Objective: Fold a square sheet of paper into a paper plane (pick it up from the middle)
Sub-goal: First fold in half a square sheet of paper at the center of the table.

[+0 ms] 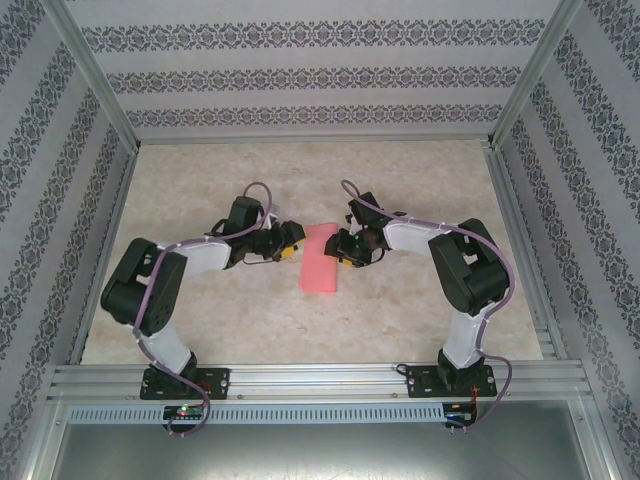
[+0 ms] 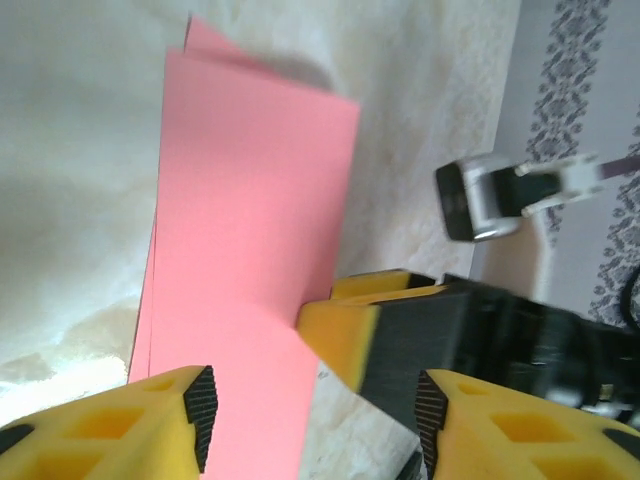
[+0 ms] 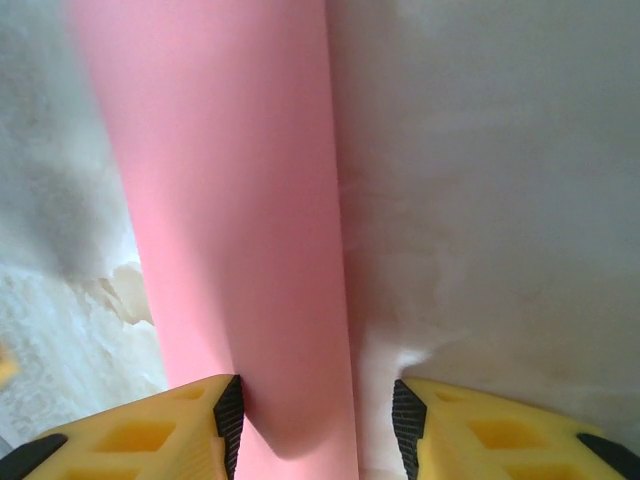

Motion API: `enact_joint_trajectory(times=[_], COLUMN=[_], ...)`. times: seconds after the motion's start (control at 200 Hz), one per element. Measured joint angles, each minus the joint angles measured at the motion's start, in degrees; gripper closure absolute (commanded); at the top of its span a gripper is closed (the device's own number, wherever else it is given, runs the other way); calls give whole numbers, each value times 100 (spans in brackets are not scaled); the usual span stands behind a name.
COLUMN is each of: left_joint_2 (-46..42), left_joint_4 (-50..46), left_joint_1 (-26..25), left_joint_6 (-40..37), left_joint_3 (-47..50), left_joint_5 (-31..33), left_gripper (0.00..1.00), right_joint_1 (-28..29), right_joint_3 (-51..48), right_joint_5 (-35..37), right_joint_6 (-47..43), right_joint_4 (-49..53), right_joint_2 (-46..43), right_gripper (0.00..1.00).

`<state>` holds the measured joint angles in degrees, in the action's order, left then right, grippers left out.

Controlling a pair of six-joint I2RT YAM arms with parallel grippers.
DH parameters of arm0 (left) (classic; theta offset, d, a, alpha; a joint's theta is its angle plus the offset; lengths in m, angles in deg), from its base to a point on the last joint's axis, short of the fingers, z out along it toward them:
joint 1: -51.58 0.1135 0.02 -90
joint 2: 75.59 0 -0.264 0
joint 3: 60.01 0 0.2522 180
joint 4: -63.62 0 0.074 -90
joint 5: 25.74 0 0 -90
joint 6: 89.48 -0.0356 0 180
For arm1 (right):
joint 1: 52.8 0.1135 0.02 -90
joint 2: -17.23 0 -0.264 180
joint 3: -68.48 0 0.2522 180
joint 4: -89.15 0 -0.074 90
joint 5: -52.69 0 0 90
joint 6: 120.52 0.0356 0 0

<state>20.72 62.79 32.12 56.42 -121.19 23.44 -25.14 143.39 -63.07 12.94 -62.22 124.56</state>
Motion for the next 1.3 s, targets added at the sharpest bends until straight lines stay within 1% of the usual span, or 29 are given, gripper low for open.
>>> enact_joint_trajectory(times=[0.155, 0.275, 0.295, 0.44, 0.58, 0.774, 1.134, 1.299], left_joint_2=[-538, -688, -708, -839, -841, -841, -800, -682], left_joint_4=[-984, -1766, -1862, -2424, -2608, -2625, -2535, -2426], left_joint_1=[400, 579, 599, 686, 798, 824, 824, 824], left_joint_6=[-496, -953, -1060, -1499, -1757, -1976, -2074, -2087], left_joint_3=[-216, -492, -520, -608, -608, -608, -608, -608], left_joint_5=[422, 789, 841, 1113, 1202, 1209, 1056, 885], left_gripper=[20, 2, 0, 0, 0, 0, 1, 2], right_joint_1=[63, 72, 74, 83, 140, 186, 186, 186], right_joint_3=[52, 96, 101, 101, 138, 321, 719, 826], right_joint_5=[173, 243, 254, 339, 544, 673, 673, 682], right_joint_6=[28, 175, 210, 409, 522, 584, 586, 586], right_joint_4=[83, 133, 146, 149, 199, 442, 973, 1113], right_joint_2=[20, 46, 50, 50, 52, 173, 433, 501], right_gripper=[53, 53, 53, 53, 53, 51, 51, 51])
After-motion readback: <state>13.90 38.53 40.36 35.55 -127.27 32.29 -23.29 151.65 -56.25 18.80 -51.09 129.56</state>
